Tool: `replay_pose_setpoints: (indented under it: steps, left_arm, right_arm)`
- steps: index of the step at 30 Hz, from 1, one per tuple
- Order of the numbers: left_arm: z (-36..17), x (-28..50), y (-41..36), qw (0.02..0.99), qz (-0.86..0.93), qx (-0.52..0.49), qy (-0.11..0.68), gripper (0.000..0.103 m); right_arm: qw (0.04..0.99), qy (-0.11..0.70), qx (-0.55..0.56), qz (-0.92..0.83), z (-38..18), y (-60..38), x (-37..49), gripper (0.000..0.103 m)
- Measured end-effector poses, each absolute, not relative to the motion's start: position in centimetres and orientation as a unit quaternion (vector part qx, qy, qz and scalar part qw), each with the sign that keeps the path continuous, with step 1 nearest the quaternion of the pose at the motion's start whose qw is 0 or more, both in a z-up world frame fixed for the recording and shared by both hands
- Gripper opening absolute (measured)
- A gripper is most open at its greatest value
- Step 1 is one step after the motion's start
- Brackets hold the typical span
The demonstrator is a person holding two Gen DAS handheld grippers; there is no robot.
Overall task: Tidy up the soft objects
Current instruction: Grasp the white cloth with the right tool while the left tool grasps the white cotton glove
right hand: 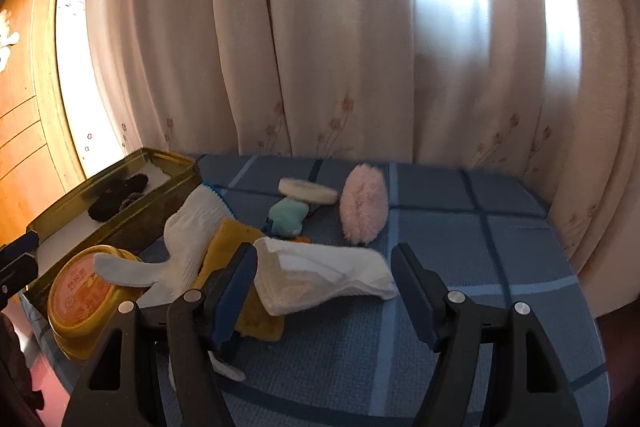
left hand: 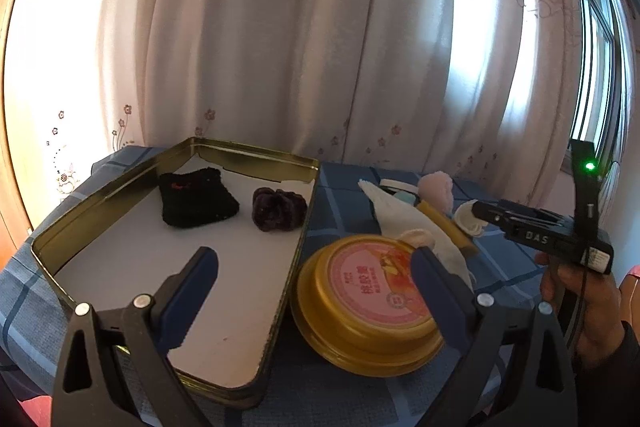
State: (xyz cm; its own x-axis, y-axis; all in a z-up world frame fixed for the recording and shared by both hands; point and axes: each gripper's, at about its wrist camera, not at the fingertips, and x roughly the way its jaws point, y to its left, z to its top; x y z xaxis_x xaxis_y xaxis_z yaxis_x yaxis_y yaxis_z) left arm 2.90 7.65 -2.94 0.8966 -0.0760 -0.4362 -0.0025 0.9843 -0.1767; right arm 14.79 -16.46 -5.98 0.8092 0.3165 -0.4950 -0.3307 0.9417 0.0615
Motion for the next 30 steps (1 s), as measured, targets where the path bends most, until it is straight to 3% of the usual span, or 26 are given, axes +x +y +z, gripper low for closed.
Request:
replay_pose_setpoints:
  steps: [5, 6, 7, 9, 10, 22, 30]
  left_arm:
    - [-3.0, 2.9, 7.6, 0.969, -0.02, -0.09, 0.228, 0.098]
    - [-3.0, 3.0, 7.6, 0.969, -0.021, -0.09, 0.229, 0.098]
    - [-3.0, 3.0, 7.5, 0.969, -0.022, -0.09, 0.229, 0.098]
    - [-2.9, 3.0, 7.3, 0.969, -0.026, -0.088, 0.228, 0.099]
    - [-2.8, 2.9, 7.1, 0.97, -0.027, -0.087, 0.227, 0.099]
    - [-1.0, 5.6, 3.2, 0.968, -0.068, -0.05, 0.238, 0.098]
    - [0.8, 9.4, 1.5, 0.956, -0.084, -0.043, 0.278, 0.098]
  right_arm:
    - [0.943, 0.286, -0.014, 0.173, -6.4, -16.2, 15.7, 0.07]
    - [0.941, 0.29, -0.012, 0.173, -6.5, -16.2, 15.8, 0.058]
    - [0.939, 0.299, -0.014, 0.172, -6.7, -16.2, 16.1, 0.032]
    - [0.934, 0.309, -0.005, 0.179, -7.0, -16.4, 16.4, 0.011]
    - [0.933, 0.307, 0.004, 0.187, -7.0, -16.7, 16.3, 0.006]
    - [0.962, 0.219, -0.007, 0.16, -4.5, -17.3, 14.0, 0.004]
    - [0.966, 0.211, 0.009, 0.147, -4.8, -17.7, 14.9, 0.004]
